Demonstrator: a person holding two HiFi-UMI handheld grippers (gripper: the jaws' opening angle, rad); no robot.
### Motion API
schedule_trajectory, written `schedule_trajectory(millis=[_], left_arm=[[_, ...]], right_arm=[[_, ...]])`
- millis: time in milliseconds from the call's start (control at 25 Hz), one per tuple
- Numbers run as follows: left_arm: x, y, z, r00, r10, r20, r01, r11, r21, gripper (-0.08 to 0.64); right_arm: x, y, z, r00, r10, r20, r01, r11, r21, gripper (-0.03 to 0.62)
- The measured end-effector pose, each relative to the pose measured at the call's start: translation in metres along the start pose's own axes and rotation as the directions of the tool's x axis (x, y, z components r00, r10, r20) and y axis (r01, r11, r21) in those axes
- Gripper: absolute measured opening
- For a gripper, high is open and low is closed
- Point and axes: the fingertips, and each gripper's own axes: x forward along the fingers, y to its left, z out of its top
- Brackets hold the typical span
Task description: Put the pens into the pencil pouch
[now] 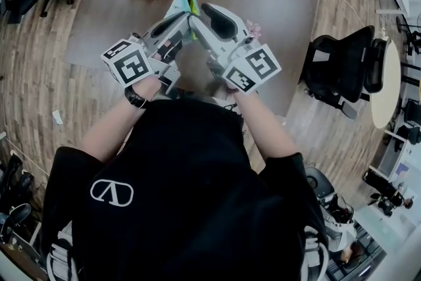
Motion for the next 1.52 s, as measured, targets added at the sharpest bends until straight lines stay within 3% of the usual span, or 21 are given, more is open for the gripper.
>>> schedule_trajectory(millis=[400, 680, 800, 960, 1120, 1320, 1520], left_arm=[[-0.004, 0.017, -0.002, 0.999, 0.035, 0.002, -0.035, 0.999, 0.002, 0.015], [-0.025, 0.077, -0.008, 0.987, 0.158, -0.033, -0.155, 0.984, 0.084, 0.015], [-0.036, 0.118, -0.02, 0.967, 0.249, -0.058, -0.239, 0.96, 0.143, 0.015], [-0.051, 0.181, -0.052, 0.92, 0.376, -0.111, -0.351, 0.916, 0.193, 0.015], [-0.05, 0.227, -0.093, 0.879, 0.438, -0.188, -0.398, 0.892, 0.216, 0.015], [-0.026, 0.25, -0.142, 0.856, 0.429, -0.289, -0.366, 0.897, 0.248, 0.015], [0.0, 0.255, -0.181, 0.846, 0.384, -0.371, -0.32, 0.921, 0.222, 0.017]], right_arm=[[-0.012, -0.009, 0.011, 0.996, -0.074, 0.051, 0.074, 0.997, 0.008, 0.126], [-0.044, -0.029, 0.003, 0.982, -0.183, 0.042, 0.182, 0.983, 0.023, 0.12], [-0.057, -0.033, -0.002, 0.975, -0.218, 0.034, 0.217, 0.976, 0.033, 0.115], [-0.069, -0.035, -0.008, 0.968, -0.25, 0.024, 0.249, 0.968, 0.044, 0.11], [-0.074, -0.038, -0.012, 0.962, -0.272, 0.012, 0.271, 0.961, 0.054, 0.107], [-0.08, -0.039, -0.021, 0.957, -0.289, -0.016, 0.289, 0.955, 0.062, 0.101], [-0.085, -0.041, -0.027, 0.952, -0.305, -0.037, 0.307, 0.949, 0.071, 0.1]])
